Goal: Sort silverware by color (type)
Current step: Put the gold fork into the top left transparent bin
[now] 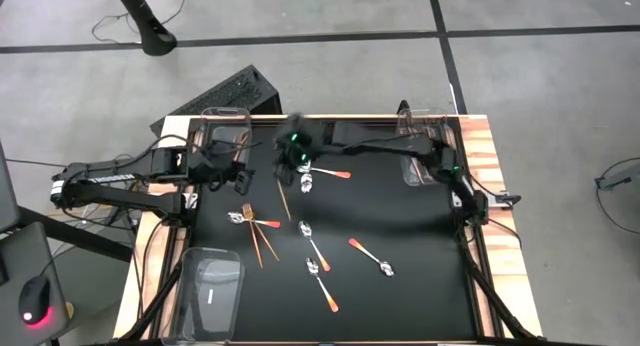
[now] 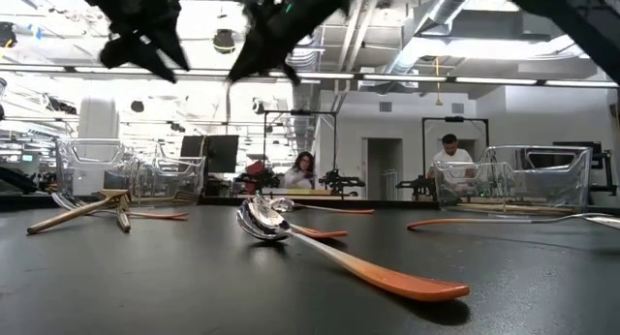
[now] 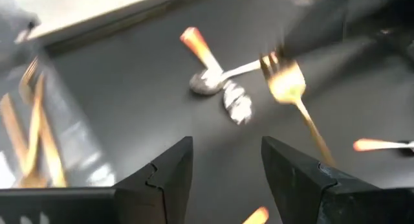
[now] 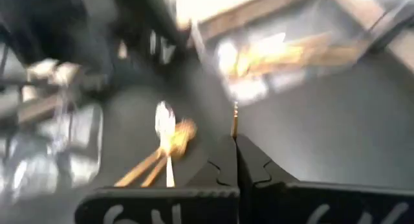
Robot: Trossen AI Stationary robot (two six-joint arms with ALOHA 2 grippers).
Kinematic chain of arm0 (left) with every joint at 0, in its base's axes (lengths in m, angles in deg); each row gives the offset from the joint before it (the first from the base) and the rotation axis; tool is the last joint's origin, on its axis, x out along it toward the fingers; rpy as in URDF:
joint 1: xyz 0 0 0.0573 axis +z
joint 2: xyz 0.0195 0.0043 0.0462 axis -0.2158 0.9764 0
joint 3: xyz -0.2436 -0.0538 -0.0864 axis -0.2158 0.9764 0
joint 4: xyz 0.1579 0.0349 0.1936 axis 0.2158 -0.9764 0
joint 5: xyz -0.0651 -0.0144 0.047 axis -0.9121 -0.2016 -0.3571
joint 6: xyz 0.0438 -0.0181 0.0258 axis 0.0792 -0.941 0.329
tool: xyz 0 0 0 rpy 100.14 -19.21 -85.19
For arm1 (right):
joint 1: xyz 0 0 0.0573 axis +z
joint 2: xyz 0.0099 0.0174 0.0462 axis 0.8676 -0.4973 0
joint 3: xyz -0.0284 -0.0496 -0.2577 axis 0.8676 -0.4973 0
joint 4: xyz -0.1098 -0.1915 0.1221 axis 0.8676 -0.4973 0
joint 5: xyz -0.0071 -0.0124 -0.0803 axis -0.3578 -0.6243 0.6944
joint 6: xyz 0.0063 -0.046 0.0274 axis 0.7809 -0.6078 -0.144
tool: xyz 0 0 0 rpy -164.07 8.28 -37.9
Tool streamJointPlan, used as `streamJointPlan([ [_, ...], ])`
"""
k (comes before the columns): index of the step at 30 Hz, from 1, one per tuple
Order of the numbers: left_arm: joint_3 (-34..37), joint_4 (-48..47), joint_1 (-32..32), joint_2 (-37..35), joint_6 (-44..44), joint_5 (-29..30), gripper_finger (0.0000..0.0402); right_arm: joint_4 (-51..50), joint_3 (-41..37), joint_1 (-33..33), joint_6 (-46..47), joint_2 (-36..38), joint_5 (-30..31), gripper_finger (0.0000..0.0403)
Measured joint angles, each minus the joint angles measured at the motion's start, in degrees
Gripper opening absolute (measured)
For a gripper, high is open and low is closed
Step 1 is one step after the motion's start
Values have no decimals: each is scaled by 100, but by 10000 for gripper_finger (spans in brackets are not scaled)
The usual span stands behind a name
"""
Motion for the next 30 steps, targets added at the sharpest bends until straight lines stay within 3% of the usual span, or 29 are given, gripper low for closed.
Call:
streamJointPlan([
  [6,0,1230,-2,2,736,-5,171,136,7,-238,-287,788,273,1],
  [13,-2,2744,-2,252,1372,-314,171,605,7,-170,-685,1092,364,0],
  [22,-2,3205,7,770,1253,-505,184,697,7,90,-856,1092,650,0],
  [26,-2,3167,9,805,1240,-349,153,676,7,118,-963,1092,705,0],
  [30,-2,3131,17,730,1388,-133,79,623,7,82,-956,1092,713,0],
])
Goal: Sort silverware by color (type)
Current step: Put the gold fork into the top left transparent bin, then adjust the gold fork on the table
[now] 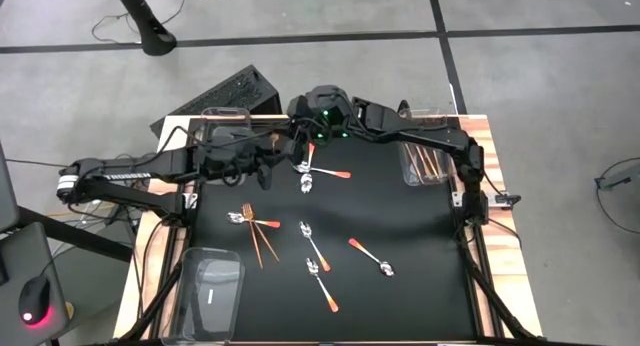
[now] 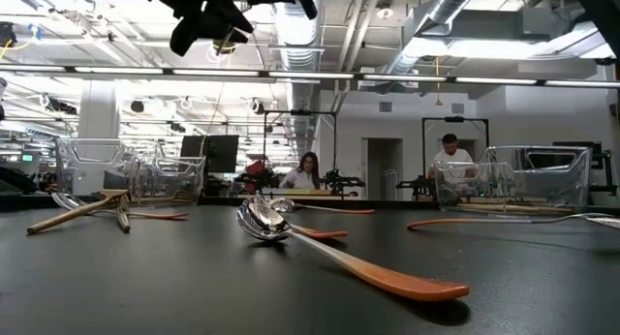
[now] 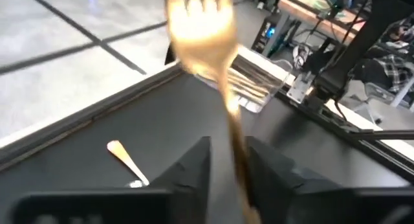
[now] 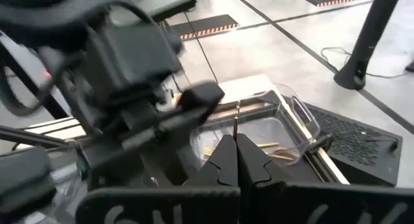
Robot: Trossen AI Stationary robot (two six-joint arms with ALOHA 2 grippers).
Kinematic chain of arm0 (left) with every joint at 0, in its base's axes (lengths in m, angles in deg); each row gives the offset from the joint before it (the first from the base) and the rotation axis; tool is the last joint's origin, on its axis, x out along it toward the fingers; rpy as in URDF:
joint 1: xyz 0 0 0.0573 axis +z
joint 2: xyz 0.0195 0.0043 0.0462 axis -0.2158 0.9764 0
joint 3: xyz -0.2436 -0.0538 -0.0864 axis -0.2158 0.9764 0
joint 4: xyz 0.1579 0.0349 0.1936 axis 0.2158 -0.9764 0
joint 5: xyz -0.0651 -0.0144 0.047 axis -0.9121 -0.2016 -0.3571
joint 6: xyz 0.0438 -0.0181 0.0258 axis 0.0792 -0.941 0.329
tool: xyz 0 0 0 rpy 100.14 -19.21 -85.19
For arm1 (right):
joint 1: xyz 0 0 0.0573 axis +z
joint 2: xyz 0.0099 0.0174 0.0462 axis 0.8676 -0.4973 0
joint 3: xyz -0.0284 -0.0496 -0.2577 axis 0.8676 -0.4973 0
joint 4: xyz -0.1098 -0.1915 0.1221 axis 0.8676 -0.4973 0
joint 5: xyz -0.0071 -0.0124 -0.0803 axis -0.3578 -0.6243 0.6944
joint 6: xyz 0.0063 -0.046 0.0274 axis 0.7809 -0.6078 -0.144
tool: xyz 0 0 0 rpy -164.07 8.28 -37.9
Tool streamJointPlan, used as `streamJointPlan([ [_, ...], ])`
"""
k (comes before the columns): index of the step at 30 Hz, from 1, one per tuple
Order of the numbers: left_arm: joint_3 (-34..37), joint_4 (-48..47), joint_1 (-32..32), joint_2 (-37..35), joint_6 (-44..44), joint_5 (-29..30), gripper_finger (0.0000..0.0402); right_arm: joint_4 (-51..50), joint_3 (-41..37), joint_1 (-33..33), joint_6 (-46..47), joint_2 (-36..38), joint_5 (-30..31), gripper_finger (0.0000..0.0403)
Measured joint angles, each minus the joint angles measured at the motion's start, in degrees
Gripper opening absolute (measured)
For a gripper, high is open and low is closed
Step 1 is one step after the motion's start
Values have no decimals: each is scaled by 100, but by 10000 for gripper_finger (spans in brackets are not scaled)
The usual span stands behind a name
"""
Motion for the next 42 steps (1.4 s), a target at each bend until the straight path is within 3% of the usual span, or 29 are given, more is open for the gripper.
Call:
streamJointPlan([
  [2,0,-16,41,-66,94,8,32,-55,0,-41,11,0,-2,2],
  [4,0,-138,139,-108,94,27,11,-102,0,-73,98,-20,-5,12],
  [11,-2,-1256,1021,-149,-144,235,5,-507,0,-313,795,-65,9,82],
  [19,-2,-2351,2804,-125,45,274,4,-762,-62,-380,831,-56,-13,125],
  [25,0,-2650,3864,35,523,-463,14,-922,-155,-381,829,-70,-17,130],
  [30,2,-3017,4106,268,315,-396,36,-935,-150,-400,785,-63,-17,130],
  [36,2,-3282,4088,350,38,-367,95,-1158,-149,-440,785,-63,-20,130],
  [42,2,-3366,3733,19,-195,-1229,138,-1440,-142,-358,830,-373,-341,130],
])
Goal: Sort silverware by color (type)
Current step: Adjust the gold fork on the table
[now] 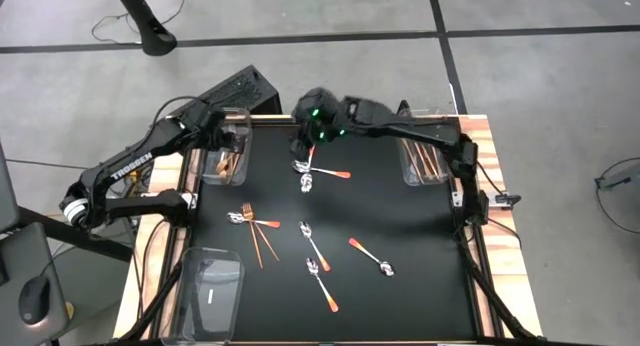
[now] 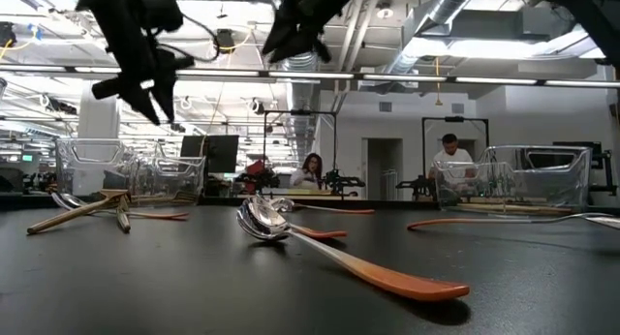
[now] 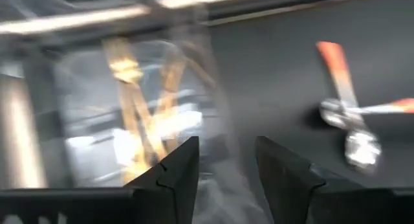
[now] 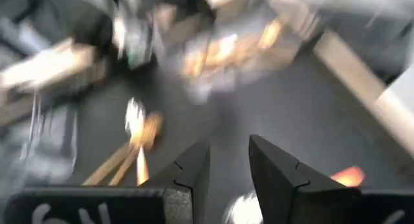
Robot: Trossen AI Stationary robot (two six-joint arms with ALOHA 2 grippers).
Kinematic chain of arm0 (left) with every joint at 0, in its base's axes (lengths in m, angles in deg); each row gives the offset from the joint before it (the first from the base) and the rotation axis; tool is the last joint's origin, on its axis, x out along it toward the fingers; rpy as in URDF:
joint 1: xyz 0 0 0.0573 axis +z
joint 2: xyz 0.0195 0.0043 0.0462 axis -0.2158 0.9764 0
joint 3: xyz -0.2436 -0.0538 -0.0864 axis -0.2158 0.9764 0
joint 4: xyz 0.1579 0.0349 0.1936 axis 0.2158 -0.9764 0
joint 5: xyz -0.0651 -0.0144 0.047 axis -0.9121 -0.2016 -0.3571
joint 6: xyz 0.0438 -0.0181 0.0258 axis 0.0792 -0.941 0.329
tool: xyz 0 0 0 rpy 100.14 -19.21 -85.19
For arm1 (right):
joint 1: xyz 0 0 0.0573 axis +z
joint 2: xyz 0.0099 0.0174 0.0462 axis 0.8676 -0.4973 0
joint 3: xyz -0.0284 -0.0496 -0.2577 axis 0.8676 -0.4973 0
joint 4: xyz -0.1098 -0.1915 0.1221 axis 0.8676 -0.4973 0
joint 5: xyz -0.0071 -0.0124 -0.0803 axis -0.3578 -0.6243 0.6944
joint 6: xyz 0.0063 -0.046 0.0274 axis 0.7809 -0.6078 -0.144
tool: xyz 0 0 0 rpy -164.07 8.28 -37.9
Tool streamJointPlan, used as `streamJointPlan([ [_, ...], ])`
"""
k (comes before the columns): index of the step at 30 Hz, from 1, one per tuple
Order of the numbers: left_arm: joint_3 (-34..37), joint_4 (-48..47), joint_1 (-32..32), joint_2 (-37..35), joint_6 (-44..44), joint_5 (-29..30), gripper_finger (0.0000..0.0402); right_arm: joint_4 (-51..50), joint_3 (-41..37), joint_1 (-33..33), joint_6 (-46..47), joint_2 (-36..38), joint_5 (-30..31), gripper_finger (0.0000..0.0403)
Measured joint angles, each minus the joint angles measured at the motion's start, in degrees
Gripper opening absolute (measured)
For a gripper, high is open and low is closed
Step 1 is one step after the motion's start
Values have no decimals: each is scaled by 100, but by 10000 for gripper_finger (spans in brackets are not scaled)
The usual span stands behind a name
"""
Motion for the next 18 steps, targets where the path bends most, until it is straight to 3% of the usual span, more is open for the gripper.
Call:
streamJointPlan([
  [5,-2,-297,-1164,-446,-957,-125,138,-290,-14,197,496,-470,-463,130],
  [12,0,-974,-3400,-466,-2643,1003,135,52,-7,617,1207,-960,-583,130],
  [18,-1,-1279,-4261,-560,-3372,1239,135,839,1,1097,1761,-1361,-1142,130],
])
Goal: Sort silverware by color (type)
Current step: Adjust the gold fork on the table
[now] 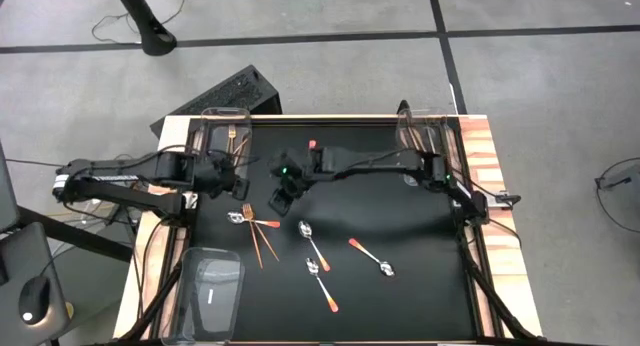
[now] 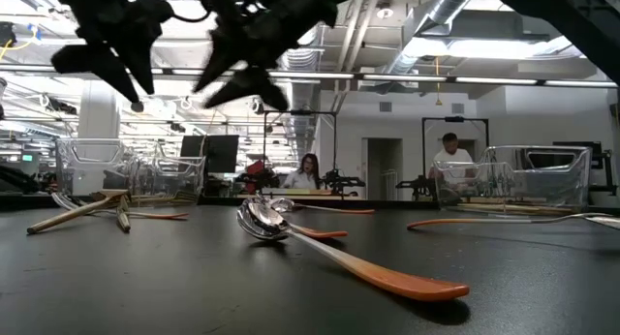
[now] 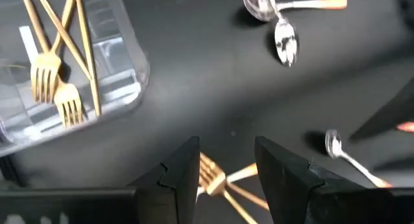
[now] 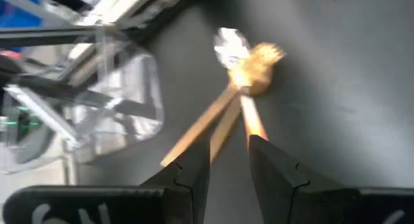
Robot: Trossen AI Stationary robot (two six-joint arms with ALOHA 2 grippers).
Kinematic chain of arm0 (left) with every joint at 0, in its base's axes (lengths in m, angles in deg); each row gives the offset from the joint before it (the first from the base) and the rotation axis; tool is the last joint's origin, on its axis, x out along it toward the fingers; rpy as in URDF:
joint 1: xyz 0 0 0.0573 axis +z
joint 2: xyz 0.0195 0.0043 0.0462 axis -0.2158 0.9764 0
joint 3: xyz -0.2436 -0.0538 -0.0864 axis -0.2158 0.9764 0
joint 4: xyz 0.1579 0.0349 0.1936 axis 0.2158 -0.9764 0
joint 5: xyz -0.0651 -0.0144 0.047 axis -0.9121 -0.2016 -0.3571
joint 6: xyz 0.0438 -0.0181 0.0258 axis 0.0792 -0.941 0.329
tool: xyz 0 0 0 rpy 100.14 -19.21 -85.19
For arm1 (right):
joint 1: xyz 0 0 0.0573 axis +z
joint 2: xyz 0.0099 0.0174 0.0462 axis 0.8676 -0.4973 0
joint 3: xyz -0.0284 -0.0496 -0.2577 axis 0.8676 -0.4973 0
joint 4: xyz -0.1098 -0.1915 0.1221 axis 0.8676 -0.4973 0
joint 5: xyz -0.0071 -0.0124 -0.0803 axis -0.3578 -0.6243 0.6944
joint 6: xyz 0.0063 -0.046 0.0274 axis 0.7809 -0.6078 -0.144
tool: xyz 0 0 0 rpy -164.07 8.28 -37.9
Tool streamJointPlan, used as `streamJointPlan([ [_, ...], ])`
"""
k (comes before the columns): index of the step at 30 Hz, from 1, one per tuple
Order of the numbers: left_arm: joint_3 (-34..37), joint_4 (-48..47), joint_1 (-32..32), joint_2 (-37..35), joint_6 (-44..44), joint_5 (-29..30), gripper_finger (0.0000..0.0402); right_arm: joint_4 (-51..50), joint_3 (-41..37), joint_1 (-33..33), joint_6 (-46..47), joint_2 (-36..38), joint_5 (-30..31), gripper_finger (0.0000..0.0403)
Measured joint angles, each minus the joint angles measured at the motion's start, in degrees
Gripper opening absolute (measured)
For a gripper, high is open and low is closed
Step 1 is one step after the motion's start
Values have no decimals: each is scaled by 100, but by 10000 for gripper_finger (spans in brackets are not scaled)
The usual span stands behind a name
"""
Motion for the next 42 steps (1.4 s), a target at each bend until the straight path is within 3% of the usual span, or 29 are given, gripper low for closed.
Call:
streamJointPlan([
  [10,-1,-193,-556,-633,-414,174,135,1332,119,522,1340,-996,293,120],
  [19,-1,-296,-579,-706,-128,-16,135,1834,769,696,1604,-1724,751,118],
  [25,-1,-474,-579,-683,53,-146,135,1843,932,656,1888,-1899,1171,119],
  [36,-1,-712,-579,-679,151,-173,135,1527,914,678,2228,-2074,1088,119],
  [42,-1,-666,-920,-489,-293,-344,135,918,908,759,2257,-1860,1590,118],
])
